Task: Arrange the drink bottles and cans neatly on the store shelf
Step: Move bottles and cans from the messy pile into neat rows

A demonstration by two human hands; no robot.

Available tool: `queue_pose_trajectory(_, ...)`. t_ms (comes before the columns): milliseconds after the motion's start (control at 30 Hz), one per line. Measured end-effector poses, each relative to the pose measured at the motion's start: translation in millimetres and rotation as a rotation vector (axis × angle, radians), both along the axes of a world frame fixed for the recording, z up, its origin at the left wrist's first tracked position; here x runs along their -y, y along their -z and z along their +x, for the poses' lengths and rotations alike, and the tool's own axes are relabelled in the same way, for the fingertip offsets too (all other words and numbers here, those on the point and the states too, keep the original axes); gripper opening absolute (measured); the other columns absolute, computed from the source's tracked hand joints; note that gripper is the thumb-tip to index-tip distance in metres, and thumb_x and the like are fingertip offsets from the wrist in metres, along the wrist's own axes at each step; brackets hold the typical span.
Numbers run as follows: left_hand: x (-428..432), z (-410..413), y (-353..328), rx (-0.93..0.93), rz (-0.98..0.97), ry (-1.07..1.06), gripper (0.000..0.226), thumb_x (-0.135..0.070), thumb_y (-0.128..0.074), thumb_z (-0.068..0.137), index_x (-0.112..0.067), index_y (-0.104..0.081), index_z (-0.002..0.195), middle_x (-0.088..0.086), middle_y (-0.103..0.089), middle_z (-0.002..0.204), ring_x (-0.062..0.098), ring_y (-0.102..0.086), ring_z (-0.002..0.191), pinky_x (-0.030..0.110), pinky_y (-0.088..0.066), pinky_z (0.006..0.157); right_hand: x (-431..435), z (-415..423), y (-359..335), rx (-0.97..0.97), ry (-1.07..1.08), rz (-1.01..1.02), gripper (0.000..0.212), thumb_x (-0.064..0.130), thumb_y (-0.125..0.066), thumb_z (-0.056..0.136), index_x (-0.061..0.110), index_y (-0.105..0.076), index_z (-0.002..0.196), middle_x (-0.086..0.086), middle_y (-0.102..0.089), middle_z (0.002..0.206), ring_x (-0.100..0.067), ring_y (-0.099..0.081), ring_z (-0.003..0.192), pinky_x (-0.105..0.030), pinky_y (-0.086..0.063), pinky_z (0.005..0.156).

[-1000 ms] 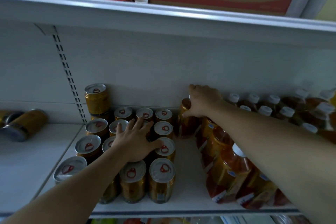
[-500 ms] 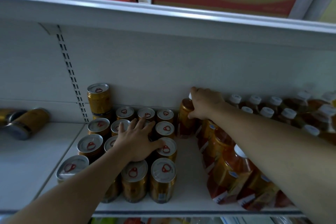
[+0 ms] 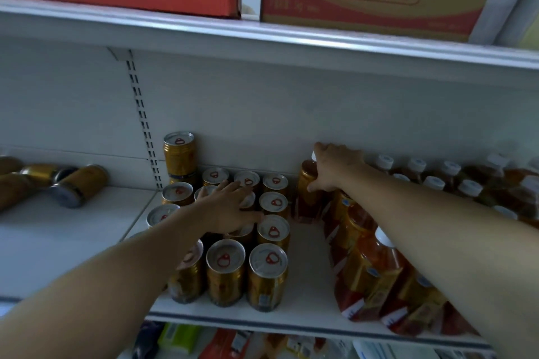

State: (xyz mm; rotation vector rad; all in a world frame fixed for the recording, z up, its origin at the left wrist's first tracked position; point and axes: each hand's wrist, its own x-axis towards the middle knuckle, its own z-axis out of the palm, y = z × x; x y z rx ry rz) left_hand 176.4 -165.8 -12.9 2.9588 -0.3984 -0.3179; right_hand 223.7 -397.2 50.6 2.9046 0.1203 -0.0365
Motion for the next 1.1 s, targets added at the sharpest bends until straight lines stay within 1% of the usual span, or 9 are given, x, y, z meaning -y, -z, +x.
queue_pose_trajectory(67, -19, -4, -14, 0.052, -0.046, 0.016, 0.082, -0.076, -0.039, 0.079, -0.035, -0.022, 0.148, -0.001, -0.015, 0.158, 0.026, -0.015, 0.144, 0.052, -0.02, 0.114, -9, -3, -7, 0.004, -0.016, -0.006, 0.097, 0.066, -0.071, 0.069, 0.018, -0.03, 0.143, -0.009, -0.045, 0.139, -0.033, -0.046, 0.123, -0.05, -0.043, 0.097)
queue_pose_trajectory(133, -42, -12, -23, 0.033, -0.041, 0.078, 0.08, -0.075, -0.04, 0.081, -0.03, -0.03, 0.146, 0.001, -0.018, 0.157, 0.026, -0.019, 0.143, 0.044, -0.024, 0.113, -27, -7, -15, 0.026, -0.054, -0.005, 0.092, 0.067, -0.064, 0.075, 0.017, -0.029, 0.144, -0.009, -0.042, 0.141, -0.033, -0.045, 0.125, -0.046, -0.04, 0.097)
queue_pose_trajectory(233, -85, -18, -27, -0.009, -0.104, 0.04, 0.111, -0.097, -0.026, 0.059, -0.021, -0.046, 0.137, 0.005, -0.032, 0.152, 0.025, -0.032, 0.138, 0.04, -0.029, 0.111, -70, -13, -28, 0.056, -0.118, 0.035, 0.086, 0.069, -0.056, 0.081, 0.016, -0.03, 0.144, -0.011, -0.043, 0.14, -0.033, -0.046, 0.123, -0.045, -0.039, 0.095)
queue_pose_trajectory(300, -116, -35, -37, 0.074, -0.181, -0.026, 0.104, -0.091, -0.04, 0.059, -0.019, -0.05, 0.132, 0.003, -0.045, 0.141, 0.024, -0.041, 0.132, 0.037, -0.034, 0.107, -111, -18, -33, 0.07, -0.187, 0.074, 0.083, 0.068, -0.054, 0.083, 0.015, -0.031, 0.143, -0.012, -0.044, 0.139, -0.033, -0.046, 0.123, -0.044, -0.04, 0.095)
queue_pose_trajectory(367, -152, -57, -47, 0.078, -0.217, -0.095, 0.087, -0.072, -0.054, 0.076, -0.021, -0.037, 0.144, 0.002, -0.034, 0.151, 0.023, -0.029, 0.141, 0.035, -0.024, 0.114, -160, -25, -37, 0.084, -0.258, 0.123, 0.081, 0.067, -0.053, 0.084, 0.015, -0.032, 0.143, -0.012, -0.045, 0.14, -0.033, -0.047, 0.123, -0.043, -0.041, 0.093)
queue_pose_trajectory(467, -224, -81, -47, 0.077, -0.135, -0.191, 0.08, -0.057, -0.054, 0.087, -0.026, -0.018, 0.152, -0.004, -0.01, 0.16, 0.015, -0.009, 0.147, 0.031, -0.008, 0.118, -244, -36, -39, 0.082, -0.33, 0.215, 0.081, 0.066, -0.054, 0.084, 0.017, -0.032, 0.144, -0.011, -0.044, 0.143, -0.032, -0.046, 0.125, -0.042, -0.041, 0.093)
queue_pose_trajectory(667, -377, -138, -48, 0.082, -0.135, -0.4, 0.076, -0.051, -0.058, 0.088, -0.024, -0.024, 0.15, -0.002, -0.021, 0.158, 0.018, -0.024, 0.143, 0.025, -0.019, 0.112, -418, -59, -24, 0.04, -0.474, 0.281, 0.079, 0.067, -0.052, 0.084, 0.017, -0.036, 0.143, -0.01, -0.046, 0.142, -0.031, -0.047, 0.124, -0.04, -0.043, 0.094)
queue_pose_trajectory(800, -467, -160, -40, 0.022, -0.164, -0.534, 0.077, -0.05, -0.058, 0.088, -0.021, -0.023, 0.151, 0.002, -0.019, 0.159, 0.019, -0.019, 0.144, 0.028, -0.015, 0.114, -509, -71, -9, -0.014, -0.519, 0.32, 0.074, 0.066, -0.053, 0.083, 0.019, -0.04, 0.139, -0.009, -0.047, 0.141, -0.03, -0.047, 0.126, -0.039, -0.042, 0.094)
queue_pose_trajectory(1100, -596, -121, -21, -0.007, -0.218, -0.67, 0.078, -0.052, -0.057, 0.087, -0.024, -0.021, 0.151, 0.0, -0.018, 0.159, 0.019, -0.019, 0.145, 0.032, -0.017, 0.116, -642, -31, 29, -0.125, -0.561, 0.352, 0.068, 0.065, -0.054, 0.083, 0.021, -0.043, 0.133, -0.006, -0.048, 0.141, -0.03, -0.048, 0.125, -0.039, -0.042, 0.092)
